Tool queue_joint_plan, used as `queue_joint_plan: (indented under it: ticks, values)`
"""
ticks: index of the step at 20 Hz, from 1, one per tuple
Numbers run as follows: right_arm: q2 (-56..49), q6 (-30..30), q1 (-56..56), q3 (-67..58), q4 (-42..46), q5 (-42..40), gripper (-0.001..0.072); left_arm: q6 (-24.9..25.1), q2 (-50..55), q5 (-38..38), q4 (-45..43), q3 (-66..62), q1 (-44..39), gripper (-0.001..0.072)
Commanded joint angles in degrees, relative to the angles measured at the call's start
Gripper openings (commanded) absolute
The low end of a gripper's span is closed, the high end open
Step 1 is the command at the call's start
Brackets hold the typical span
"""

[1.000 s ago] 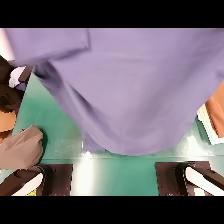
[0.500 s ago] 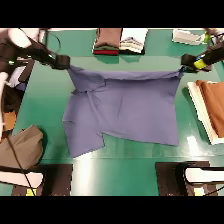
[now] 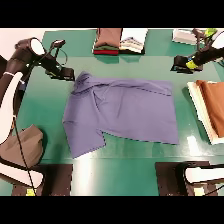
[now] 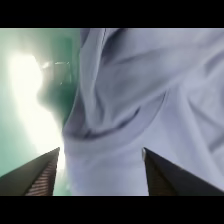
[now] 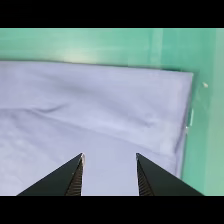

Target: Fold the shirts.

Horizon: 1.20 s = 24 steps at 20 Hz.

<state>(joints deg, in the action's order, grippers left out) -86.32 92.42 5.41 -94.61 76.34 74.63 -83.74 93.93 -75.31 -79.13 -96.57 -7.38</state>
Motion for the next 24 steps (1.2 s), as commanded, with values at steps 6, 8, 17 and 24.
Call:
queue_joint_plan:
  ticks: [6,8,17,24]
  values:
    - [17.49,-2.80,1.81,20.87,0.15,0.92,0.0385,-5.29,-16.52,2.16,-4.55,32.22,-0.02,0.0608]
    - [19.65,-2.78,1.81,25.27,-0.39,-0.57,0.0385,-7.45,-18.73,5.99,-4.52,39.06,-0.02,0.0608]
    - [21.99,-2.69,1.81,32.54,-0.39,-2.03,0.0385,-6.19,-18.67,10.16,2.10,47.78,-0.02,0.0525]
    - [26.21,-2.67,5.92,39.60,2.97,3.63,0.0385,-3.61,-27.78,10.38,1.53,46.25,-0.02,0.0027]
